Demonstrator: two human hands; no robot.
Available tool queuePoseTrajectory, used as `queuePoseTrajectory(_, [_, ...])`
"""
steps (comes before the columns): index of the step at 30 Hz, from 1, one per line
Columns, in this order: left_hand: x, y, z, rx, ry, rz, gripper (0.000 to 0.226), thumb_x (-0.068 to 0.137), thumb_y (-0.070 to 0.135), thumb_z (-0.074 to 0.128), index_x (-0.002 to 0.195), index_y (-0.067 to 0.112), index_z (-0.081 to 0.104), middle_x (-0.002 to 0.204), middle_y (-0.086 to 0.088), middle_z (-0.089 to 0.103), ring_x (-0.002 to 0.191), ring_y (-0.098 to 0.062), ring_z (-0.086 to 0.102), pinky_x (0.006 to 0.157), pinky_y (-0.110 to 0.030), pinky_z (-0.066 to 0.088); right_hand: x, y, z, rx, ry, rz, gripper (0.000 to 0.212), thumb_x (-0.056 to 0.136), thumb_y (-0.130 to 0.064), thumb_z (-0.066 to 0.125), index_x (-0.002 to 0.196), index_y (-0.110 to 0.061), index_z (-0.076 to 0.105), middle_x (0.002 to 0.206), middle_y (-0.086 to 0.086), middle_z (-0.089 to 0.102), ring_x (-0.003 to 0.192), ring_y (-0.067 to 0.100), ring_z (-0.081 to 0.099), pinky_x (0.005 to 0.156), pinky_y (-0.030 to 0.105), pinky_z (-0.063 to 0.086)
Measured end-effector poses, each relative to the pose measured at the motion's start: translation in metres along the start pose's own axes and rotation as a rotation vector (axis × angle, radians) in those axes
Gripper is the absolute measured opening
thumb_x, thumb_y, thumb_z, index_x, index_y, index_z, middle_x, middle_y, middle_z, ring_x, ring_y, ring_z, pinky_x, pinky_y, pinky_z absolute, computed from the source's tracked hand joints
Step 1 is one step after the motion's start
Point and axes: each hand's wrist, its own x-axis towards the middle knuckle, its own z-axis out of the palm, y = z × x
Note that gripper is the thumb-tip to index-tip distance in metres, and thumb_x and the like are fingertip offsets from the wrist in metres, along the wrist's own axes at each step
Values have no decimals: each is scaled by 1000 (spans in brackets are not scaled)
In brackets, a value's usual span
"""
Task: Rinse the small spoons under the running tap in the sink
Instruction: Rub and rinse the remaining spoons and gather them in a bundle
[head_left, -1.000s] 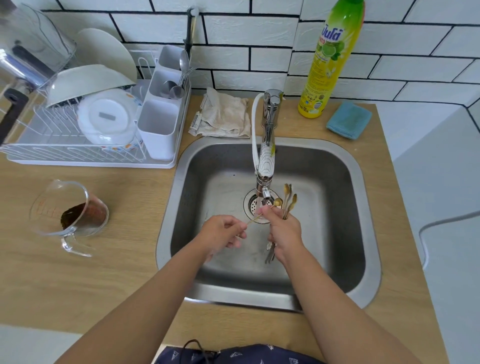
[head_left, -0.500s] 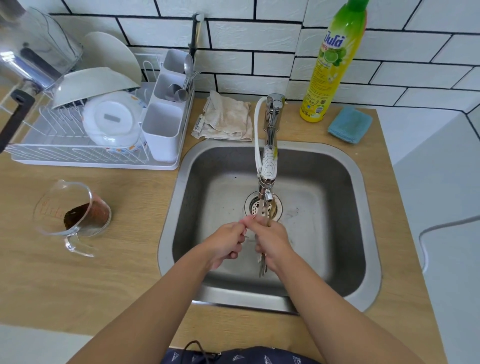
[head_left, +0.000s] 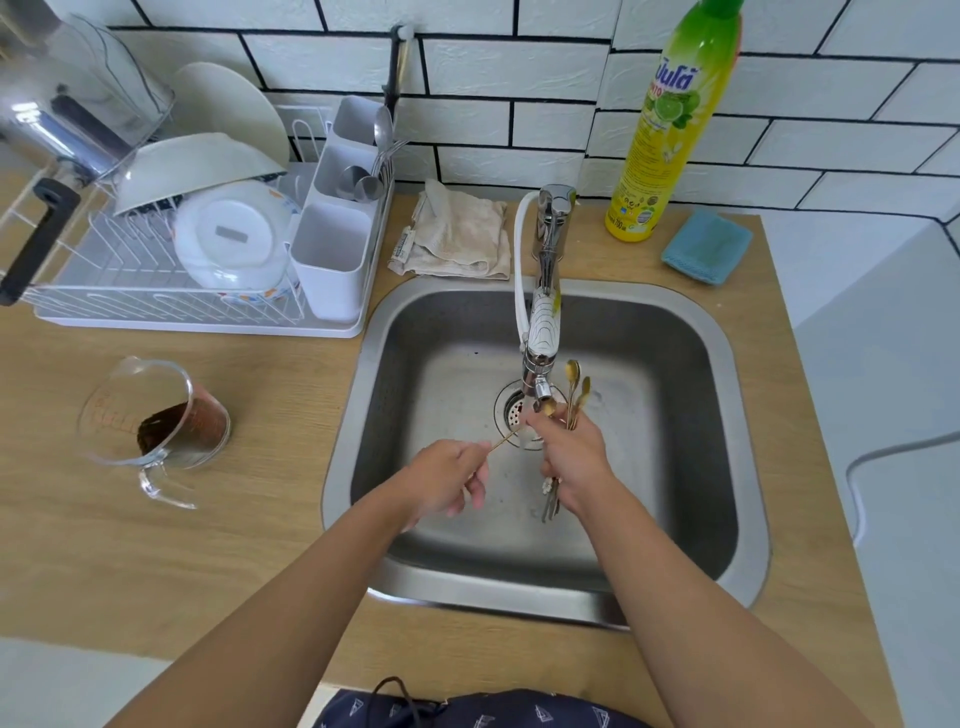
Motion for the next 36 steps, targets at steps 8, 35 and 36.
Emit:
queuePoseTrajectory(8, [0,-15,-22,394,-187,-79,35,105,33,45,85,12,65,89,-3,77,54,-10,51,56,-24,42,-6,17,7,-163,-190,-91,17,103,-33,58,100,-29,74,100,-3,82,44,-1,44,48,18,34])
queuePoseTrajectory(35, [9,-16,-3,120,-129,30,26,101,36,54,106,11,60,101,1,73,65,-15,58,62,-24,44,-5,7,-6,243,-343,70,20,110,-25,45,110,-9,58,114,15,78,47,5,28,44,17,31])
queuePoseTrajectory(36, [11,-13,2,156,-135,35,32,101,44,51,108,13,58,103,0,72,65,-14,59,63,-26,44,-6,6,-6,289,-353,83,20,110,-25,45,109,-9,57,116,16,77,49,5,30,45,17,34])
